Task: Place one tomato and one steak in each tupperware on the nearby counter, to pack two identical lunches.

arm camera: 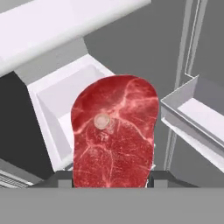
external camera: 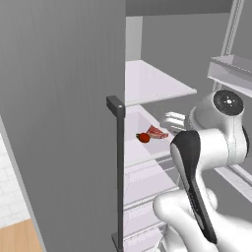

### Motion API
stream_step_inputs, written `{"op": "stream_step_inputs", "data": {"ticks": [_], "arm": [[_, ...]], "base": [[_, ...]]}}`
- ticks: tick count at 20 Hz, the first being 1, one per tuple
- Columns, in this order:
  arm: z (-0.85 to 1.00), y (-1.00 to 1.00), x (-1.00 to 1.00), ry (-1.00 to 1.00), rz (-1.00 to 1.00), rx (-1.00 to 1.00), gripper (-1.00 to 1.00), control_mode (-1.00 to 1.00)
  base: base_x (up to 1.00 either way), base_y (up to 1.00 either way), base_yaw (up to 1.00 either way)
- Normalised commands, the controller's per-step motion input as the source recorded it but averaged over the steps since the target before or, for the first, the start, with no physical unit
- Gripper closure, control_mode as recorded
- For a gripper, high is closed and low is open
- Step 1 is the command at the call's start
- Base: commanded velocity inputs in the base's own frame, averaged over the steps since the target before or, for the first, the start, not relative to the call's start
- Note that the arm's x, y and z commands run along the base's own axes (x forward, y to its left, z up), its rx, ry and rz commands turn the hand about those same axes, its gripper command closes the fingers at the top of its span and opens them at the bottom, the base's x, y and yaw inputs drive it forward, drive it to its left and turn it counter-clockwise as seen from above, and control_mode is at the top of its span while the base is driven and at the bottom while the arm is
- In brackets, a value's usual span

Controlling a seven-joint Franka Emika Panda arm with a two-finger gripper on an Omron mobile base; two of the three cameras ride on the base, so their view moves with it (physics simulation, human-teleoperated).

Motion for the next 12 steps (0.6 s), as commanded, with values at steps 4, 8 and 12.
{"op": "stream_step_inputs", "data": {"ticks": [4, 8, 12], "arm": [[-0.24, 0.0, -0.25, 0.06, -0.01, 0.02, 1.0, 1.0], [0.0, 0.0, 0.0, 0.0, 0.0, 0.0, 1.0, 1.0], [0.0, 0.0, 0.0, 0.0, 0.0, 0.0, 1.0, 1.0]], "base": [[-0.75, 0.0, -0.06], [-1.0, 0.08, -0.17], [-1.0, 0.22, -0.46]]}}
